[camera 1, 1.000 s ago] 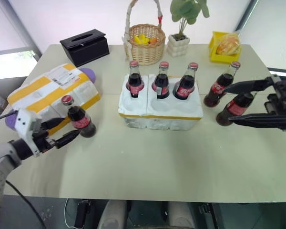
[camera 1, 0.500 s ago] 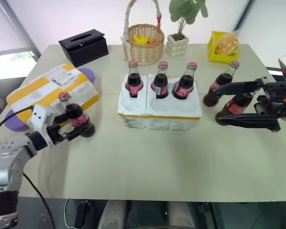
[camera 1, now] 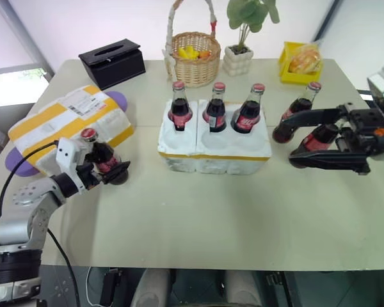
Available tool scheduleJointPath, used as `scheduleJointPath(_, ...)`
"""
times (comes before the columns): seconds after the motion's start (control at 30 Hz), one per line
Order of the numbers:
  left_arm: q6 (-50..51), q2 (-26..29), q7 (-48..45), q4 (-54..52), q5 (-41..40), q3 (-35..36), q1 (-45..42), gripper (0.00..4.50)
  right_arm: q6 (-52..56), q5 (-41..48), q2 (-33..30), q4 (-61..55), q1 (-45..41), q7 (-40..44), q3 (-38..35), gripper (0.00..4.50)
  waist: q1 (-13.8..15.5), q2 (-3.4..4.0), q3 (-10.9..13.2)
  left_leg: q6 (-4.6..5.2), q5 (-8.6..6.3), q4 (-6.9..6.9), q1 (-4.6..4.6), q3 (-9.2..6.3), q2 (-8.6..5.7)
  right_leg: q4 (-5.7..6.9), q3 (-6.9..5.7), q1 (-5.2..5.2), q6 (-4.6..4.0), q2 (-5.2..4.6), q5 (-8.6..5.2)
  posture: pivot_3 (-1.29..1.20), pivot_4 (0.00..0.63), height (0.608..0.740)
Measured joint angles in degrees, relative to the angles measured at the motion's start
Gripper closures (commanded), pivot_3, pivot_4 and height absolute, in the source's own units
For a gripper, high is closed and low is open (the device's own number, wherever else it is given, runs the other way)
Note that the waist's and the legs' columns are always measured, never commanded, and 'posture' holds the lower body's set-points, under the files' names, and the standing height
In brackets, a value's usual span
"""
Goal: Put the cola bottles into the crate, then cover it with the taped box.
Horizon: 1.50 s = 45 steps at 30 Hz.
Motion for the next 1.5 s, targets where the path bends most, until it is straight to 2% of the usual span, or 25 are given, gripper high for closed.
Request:
scheduleJointPath(0.07, 0.17, 0.05, 0.17, -0.35, 0.01, 0.28, 0.25, 1.67, -0.01, 0.00, 0.06, 0.02, -0.06, 0.00, 0.22, 0.00, 0.01, 0.00, 0.00, 0.00, 0.00, -0.01, 0.00, 0.00, 0.00, 0.00, 0.00, -0.01, 0.00, 0.00, 0.00, 0.00, 0.150, 0.740)
scheduleJointPath(0.3, 4.56, 1.25, 0.11, -3.27, -1.99, 0.77, 0.97, 1.63, -0.05, -0.02, 0.71, 0.03, -0.35, -0.28, 0.33, 0.00, 0.00, -0.03, 0.02, 0.00, 0.00, -0.03, -0.06, -0.01, 0.00, -0.06, -0.01, -0.04, 0.01, 0.00, 0.00, 0.00, 0.150, 0.740)
scheduleJointPath(0.47, 14.55, 7.36, -0.66, -8.81, -9.20, 2.20, -1.92, 1.63, -0.45, -0.20, 1.17, -0.02, 0.29, -0.73, 0.35, 0.00, 0.04, -0.30, 0.18, 0.00, 0.00, -0.02, -0.12, -0.12, 0.01, -0.03, -0.07, -0.07, 0.00, 0.03, -0.01, 0.00, 0.150, 0.740)
scheduleJointPath(0.6, 21.53, 12.42, -0.97, -13.37, -17.12, 4.83, -10.79, 1.63, -0.96, -0.20, 1.43, -0.07, 1.26, -1.04, 0.31, 0.00, 0.08, -0.34, 0.20, 0.00, 0.00, 0.00, -0.16, -0.12, -0.07, -0.09, -0.05, -0.04, 0.00, -0.02, -0.01, 0.00, 0.150, 0.740)
scheduleJointPath(0.73, 27.34, 13.06, -0.47, -12.06, -21.75, 2.17, -24.72, 1.63, -1.49, -0.21, 2.43, -0.65, 2.84, -1.87, 0.20, 0.00, 0.13, -0.40, 0.23, 0.00, 0.01, 0.00, -0.18, -0.21, -0.07, -0.05, -0.11, -0.03, 0.15, 0.03, 0.04, 0.00, 0.150, 0.740)
scheduleJointPath(0.87, 27.46, 9.58, -1.53, -10.24, -20.49, -5.53, -34.12, 1.63, -1.75, -0.18, 3.29, -1.51, 4.83, -2.96, 0.01, 0.00, -0.17, -0.40, 0.22, 0.00, 0.01, -0.01, -0.15, -0.14, -0.10, -0.05, -0.06, 0.00, 0.20, 0.00, 0.06, 0.00, 0.150, 0.740)
scheduleJointPath(1.1, 22.04, 1.47, -5.14, 2.41, -11.32, -16.58, -39.45, 1.63, -2.21, -0.14, 3.51, -3.85, 8.26, -4.72, -1.95, 0.00, -0.01, -0.44, 0.26, 0.00, 0.02, 0.03, -0.17, -0.15, -0.07, -0.05, -0.06, -0.03, 0.19, 0.06, 0.07, 0.00, 0.150, 0.740)
scheduleJointPath(1.33, 14.48, -4.38, -8.73, 13.59, -3.97, -19.23, -42.72, 1.63, -2.04, 0.62, 3.54, -5.28, 10.94, -6.60, -5.34, 0.00, 0.09, -0.45, 0.26, 0.01, 0.02, -0.03, -0.21, -0.17, -0.09, -0.08, -0.09, -0.05, 0.21, 0.03, 0.07, 0.00, 0.150, 0.740)
scheduleJointPath(1.5, 13.44, -6.86, -10.62, 15.83, -2.02, -19.91, -44.03, 1.63, -1.99, 1.08, 3.57, -5.78, 11.76, -7.37, -5.84, 0.00, 0.02, -0.45, 0.26, 0.01, 0.02, 0.02, -0.23, -0.17, -0.13, -0.09, -0.08, -0.04, 0.26, -0.01, 0.10, 0.00, 0.150, 0.740)
